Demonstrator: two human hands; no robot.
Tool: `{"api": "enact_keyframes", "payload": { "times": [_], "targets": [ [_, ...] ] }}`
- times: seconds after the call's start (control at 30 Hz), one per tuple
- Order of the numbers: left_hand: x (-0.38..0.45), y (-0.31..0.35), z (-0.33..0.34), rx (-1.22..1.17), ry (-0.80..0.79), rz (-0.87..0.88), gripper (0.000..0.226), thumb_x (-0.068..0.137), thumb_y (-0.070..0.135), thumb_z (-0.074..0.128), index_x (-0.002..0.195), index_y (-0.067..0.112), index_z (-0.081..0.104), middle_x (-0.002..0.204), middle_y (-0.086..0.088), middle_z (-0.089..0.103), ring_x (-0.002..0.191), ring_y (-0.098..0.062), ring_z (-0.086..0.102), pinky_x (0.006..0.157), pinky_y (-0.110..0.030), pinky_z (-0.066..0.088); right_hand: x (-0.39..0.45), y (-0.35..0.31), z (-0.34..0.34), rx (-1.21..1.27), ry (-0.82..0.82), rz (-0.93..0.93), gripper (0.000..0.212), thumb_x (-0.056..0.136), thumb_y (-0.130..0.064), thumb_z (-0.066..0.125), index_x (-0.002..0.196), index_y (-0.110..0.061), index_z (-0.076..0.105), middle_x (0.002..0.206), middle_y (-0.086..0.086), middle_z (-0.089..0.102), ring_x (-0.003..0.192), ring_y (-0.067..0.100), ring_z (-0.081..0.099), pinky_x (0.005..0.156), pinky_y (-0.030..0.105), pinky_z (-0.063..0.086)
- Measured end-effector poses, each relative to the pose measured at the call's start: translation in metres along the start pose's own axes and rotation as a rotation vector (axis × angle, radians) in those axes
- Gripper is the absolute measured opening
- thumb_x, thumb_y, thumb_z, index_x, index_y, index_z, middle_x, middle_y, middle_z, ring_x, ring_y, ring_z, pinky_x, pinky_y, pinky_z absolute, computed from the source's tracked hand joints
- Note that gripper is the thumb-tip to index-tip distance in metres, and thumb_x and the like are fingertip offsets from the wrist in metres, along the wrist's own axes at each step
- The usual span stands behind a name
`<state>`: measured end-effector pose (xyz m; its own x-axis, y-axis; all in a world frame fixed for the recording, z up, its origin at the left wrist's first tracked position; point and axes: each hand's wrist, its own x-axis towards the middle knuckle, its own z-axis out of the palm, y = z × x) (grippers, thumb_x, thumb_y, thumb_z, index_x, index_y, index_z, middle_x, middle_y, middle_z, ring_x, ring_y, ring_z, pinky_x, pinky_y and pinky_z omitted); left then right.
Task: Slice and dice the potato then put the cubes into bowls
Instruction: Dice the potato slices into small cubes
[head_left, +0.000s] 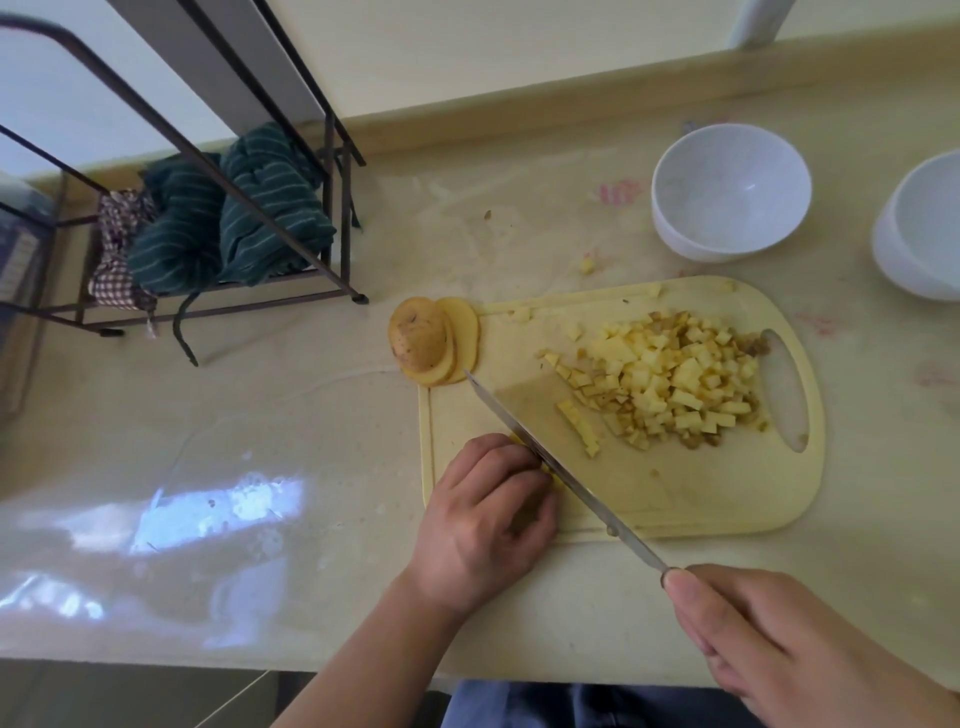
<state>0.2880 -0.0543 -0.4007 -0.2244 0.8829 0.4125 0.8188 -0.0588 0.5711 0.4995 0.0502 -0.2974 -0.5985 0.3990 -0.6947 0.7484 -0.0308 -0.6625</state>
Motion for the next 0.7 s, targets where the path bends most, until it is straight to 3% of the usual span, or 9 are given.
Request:
{"api": "enact_keyframes", "payload": {
  "times": [0.4, 0.7],
  "targets": [
    [0.001, -0.001, -0.001, -0.019, 0.0, -0.009, 0.013, 0.087, 0.009, 0.079, 0.088, -0.003, 0.076, 0.097, -0.013, 0.072, 0.095, -0.032, 0.067, 0.086, -0.038, 0.055, -0.002, -0.001, 0.005, -0.099, 0.036, -0.017, 0.094, 0.053, -0.102, 0.009, 0.074, -0.016, 0.043, 0.056, 0.003, 0.046, 0.051, 0.008, 0.041, 0.056, 0.022, 0.035],
    [0.002, -0.001, -0.001, -0.024, 0.004, 0.0, 0.012, 0.085, 0.009, 0.08, 0.088, -0.002, 0.077, 0.098, -0.013, 0.072, 0.096, -0.03, 0.067, 0.088, -0.035, 0.055, 0.016, -0.004, 0.016, -0.121, 0.11, -0.079, 0.07, 0.073, -0.081, 0.018, 0.063, -0.015, 0.04, 0.051, -0.004, 0.043, 0.049, 0.009, 0.041, 0.052, 0.021, 0.031]
  ]
}}
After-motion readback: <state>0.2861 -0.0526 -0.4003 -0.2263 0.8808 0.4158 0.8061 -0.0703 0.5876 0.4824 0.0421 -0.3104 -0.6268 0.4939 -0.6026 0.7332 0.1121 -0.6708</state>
